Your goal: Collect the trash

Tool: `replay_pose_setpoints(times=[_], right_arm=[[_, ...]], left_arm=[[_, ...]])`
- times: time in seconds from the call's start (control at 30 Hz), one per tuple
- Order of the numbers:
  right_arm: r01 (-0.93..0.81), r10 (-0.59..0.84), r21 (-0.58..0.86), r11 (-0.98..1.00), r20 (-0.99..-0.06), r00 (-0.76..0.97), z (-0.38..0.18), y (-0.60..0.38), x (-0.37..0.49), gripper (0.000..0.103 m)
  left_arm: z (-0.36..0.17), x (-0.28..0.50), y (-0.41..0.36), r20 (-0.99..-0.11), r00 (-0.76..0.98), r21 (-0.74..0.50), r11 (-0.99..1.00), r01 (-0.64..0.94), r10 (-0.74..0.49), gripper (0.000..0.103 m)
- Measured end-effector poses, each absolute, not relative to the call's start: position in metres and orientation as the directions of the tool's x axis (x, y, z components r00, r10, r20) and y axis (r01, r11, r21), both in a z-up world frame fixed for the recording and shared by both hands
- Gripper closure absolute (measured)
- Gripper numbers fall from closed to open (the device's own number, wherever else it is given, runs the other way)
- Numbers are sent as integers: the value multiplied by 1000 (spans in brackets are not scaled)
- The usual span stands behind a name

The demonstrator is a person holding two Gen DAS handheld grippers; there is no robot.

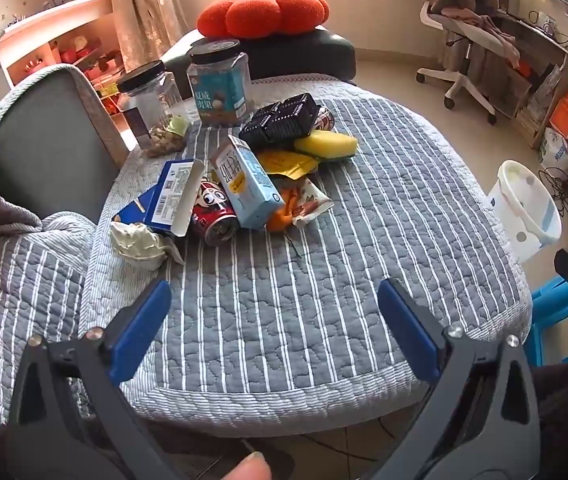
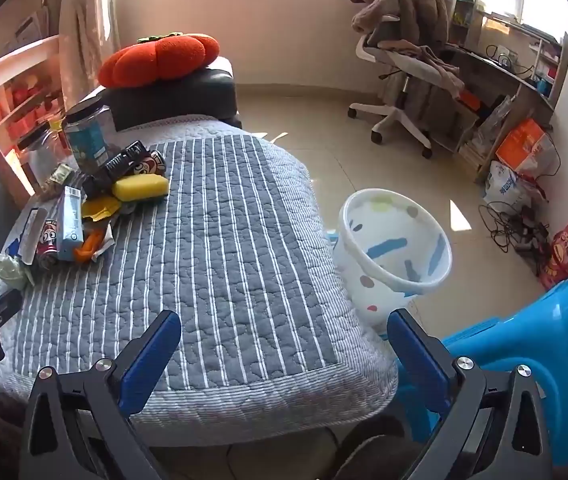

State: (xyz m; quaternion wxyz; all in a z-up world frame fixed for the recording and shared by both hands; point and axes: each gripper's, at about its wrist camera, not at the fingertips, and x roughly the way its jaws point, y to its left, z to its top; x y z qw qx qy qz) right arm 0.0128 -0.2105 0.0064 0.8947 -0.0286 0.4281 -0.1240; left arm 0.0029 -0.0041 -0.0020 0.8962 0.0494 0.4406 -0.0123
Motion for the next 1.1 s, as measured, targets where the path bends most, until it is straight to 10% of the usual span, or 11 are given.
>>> replay_pose_setpoints(times=[1.1], right_arm=[[207, -237, -137, 969, -756, 610, 7, -215, 12, 0]], left_arm=[[0, -1, -2, -793, 610, 57, 996, 70, 3, 0]])
